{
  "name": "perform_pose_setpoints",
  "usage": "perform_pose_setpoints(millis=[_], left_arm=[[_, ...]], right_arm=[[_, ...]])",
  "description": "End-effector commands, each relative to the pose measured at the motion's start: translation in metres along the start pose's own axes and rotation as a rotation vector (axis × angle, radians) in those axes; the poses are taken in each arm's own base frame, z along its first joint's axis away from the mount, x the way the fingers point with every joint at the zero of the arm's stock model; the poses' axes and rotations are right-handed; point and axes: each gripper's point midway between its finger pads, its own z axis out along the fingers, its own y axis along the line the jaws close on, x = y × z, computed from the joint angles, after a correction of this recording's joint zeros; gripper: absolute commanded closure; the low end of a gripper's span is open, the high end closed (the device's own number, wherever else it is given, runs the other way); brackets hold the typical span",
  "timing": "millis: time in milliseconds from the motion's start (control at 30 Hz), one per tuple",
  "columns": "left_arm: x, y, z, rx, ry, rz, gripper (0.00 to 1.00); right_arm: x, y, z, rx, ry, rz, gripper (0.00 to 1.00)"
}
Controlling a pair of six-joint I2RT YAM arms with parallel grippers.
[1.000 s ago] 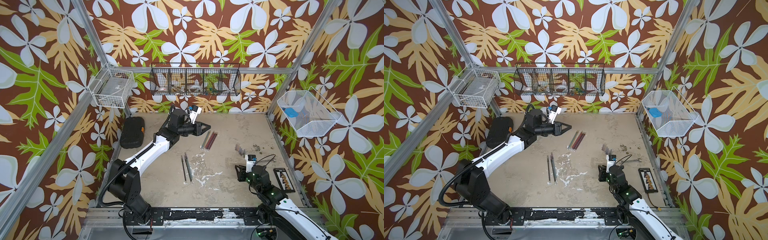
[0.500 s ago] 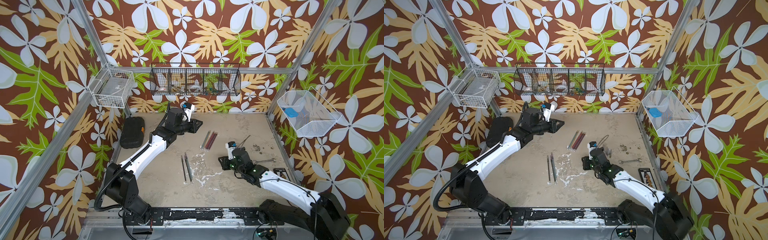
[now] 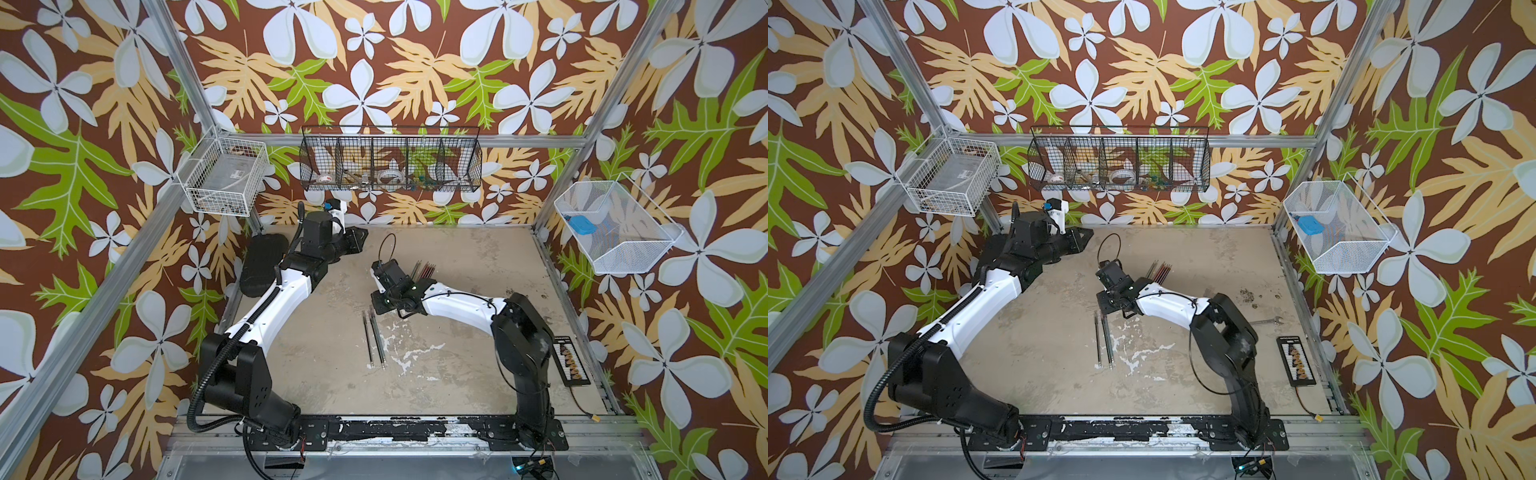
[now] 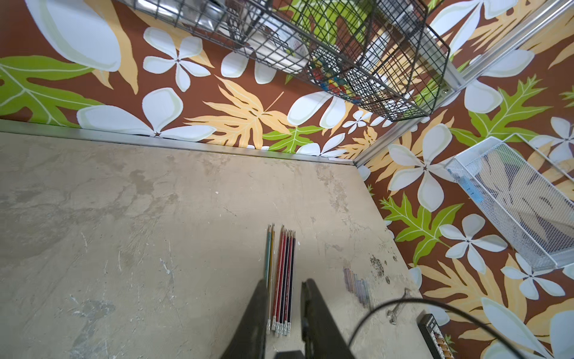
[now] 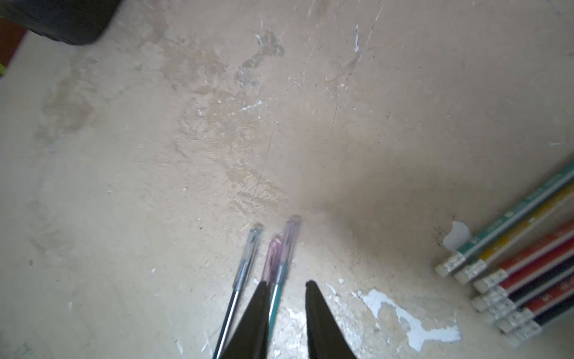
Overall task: Remove the protective cover of the pencils
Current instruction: Pick up the pencil from the center of the board.
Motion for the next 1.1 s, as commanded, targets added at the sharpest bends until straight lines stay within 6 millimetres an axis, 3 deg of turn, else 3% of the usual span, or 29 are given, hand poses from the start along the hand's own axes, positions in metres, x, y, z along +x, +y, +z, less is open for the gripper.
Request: perform_pose_setpoints(millis=[0, 233, 567, 833, 1067], left_arm=[[-0.009, -0.003, -0.002, 0.041, -0.02, -0.028, 0.77], [-0.015, 0.004, -0.006, 0.072, -0.034, -0.07, 0.74], [-0.011, 0.003, -0.003, 0.096, -0.016, -0.073, 0.72], [-0.01, -0.002, -0.004, 0.12, -0.016, -0.076, 0.73], [-0.01, -0.006, -0.006, 0.149, -0.019, -0.075, 0.72]], right_arm=[[0.011, -0.001, 0.015, 0.034, 0.074, -0.033, 0.76], [0.011, 0.003, 0.037, 0.053, 0.105, -0.047, 0.75], [0.026, -0.016, 0.055, 0.144, 0.14, -0.05, 0.75], [0.039, -0.03, 0.047, 0.198, 0.143, -0.01, 0.78], [0.061, -0.034, 0.039, 0.194, 0.161, 0.083, 0.8]])
